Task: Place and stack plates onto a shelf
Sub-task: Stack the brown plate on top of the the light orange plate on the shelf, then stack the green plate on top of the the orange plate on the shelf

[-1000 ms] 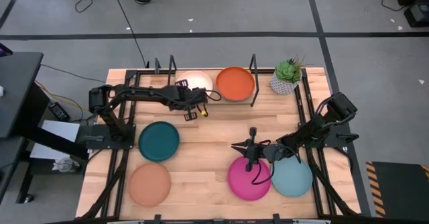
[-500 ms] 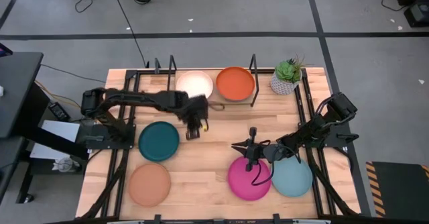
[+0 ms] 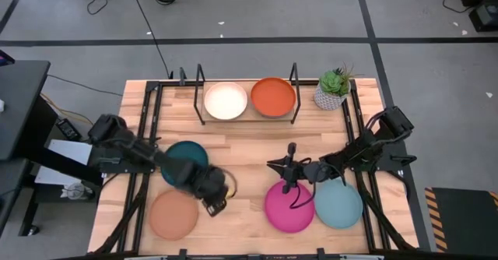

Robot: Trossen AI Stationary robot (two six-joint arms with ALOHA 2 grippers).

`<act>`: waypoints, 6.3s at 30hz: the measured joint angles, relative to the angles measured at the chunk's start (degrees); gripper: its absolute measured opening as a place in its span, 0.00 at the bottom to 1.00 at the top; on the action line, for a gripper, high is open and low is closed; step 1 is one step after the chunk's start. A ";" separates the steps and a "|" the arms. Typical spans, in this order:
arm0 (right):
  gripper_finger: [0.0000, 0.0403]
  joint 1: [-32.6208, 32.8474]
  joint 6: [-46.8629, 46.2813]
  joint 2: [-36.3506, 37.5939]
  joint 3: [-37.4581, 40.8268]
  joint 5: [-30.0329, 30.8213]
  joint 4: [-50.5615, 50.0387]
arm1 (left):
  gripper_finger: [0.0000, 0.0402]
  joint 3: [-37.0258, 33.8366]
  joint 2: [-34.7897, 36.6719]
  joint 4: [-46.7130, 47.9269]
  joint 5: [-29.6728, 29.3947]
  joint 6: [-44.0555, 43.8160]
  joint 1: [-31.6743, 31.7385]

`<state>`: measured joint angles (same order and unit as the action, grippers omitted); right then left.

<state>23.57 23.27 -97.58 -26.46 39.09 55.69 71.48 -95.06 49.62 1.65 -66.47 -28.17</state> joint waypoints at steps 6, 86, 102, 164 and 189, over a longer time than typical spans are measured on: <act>0.11 -2.90 1.43 0.00 0.00 -8.42 2.25 | 0.29 0.04 -4.34 1.70 -4.77 -20.29 -8.38; 0.11 2.30 -15.72 0.00 0.02 -23.52 -3.28 | 0.04 15.28 -9.96 4.99 -20.94 67.17 39.87; 0.11 5.58 -15.76 0.02 0.42 -17.55 -3.65 | 0.20 13.92 -12.92 3.04 -23.37 67.17 42.15; 0.11 5.58 -15.59 0.02 0.48 -14.67 -5.19 | 0.22 -2.14 -14.70 15.13 -6.75 10.73 15.44; 0.11 5.58 -15.19 0.02 0.48 -14.54 -5.08 | 0.04 23.21 -14.33 18.48 -7.15 44.88 7.27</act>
<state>29.15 8.08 -97.56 -25.98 24.56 50.61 94.69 -109.38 68.11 -5.49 -21.59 -20.90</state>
